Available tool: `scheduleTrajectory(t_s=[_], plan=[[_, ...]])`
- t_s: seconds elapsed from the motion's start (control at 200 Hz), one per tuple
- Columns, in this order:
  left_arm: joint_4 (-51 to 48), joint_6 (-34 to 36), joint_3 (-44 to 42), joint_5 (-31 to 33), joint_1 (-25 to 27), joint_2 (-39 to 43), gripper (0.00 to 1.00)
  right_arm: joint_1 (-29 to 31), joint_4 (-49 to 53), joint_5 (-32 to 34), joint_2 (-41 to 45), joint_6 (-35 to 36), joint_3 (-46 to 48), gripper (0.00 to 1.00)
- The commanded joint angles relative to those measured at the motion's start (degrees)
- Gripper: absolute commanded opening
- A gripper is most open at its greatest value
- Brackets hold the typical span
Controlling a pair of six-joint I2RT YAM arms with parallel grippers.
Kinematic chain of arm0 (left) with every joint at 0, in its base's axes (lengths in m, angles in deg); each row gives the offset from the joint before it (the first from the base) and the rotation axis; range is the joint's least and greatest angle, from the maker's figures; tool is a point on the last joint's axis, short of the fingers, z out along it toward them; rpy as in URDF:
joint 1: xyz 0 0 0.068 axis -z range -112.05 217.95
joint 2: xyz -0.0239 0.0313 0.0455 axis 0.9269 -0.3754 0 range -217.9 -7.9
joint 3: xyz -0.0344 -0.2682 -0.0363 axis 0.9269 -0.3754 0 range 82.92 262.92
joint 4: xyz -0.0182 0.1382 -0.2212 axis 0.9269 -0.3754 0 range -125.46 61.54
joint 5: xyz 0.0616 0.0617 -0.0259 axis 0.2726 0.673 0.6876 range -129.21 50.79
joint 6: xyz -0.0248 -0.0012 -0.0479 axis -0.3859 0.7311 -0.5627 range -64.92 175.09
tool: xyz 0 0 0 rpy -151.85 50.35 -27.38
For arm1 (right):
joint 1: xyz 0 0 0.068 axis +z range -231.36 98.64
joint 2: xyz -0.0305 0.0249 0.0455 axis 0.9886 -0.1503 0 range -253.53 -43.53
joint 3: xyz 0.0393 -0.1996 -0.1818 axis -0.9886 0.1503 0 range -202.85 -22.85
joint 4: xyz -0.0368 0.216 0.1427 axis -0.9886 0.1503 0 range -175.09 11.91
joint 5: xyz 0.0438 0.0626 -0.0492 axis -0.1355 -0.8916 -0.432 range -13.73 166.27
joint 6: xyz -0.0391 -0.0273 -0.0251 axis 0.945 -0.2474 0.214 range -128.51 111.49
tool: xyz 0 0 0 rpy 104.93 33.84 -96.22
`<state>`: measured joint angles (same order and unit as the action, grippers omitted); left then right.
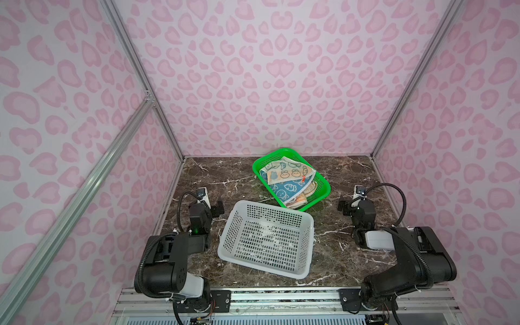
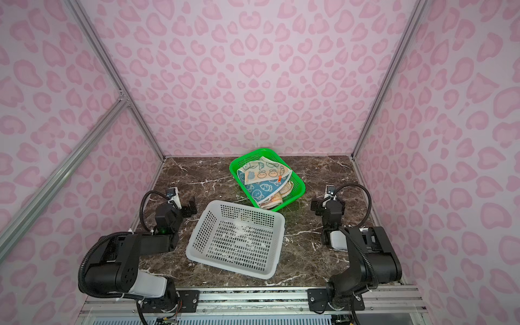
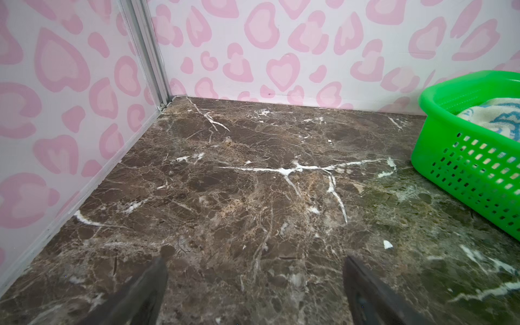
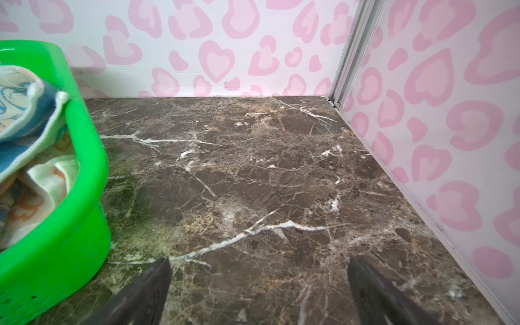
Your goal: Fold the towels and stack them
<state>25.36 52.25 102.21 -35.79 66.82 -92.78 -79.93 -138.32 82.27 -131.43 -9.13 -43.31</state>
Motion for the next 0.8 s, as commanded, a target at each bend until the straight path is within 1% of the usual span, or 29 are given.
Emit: scheduleTrajectory(t_s=[0.0, 0.795], plan=[[1.8, 0.3, 0.0, -0.5, -0.1, 0.3, 0.98, 0.0, 0.0, 0.1, -0.2, 0.0, -0.2, 1.0], [1.8, 0.1, 0.0, -0.9, -0.3, 0.3, 0.98, -0.1, 0.0, -0.1, -0.1, -0.2, -0.2, 1.0]])
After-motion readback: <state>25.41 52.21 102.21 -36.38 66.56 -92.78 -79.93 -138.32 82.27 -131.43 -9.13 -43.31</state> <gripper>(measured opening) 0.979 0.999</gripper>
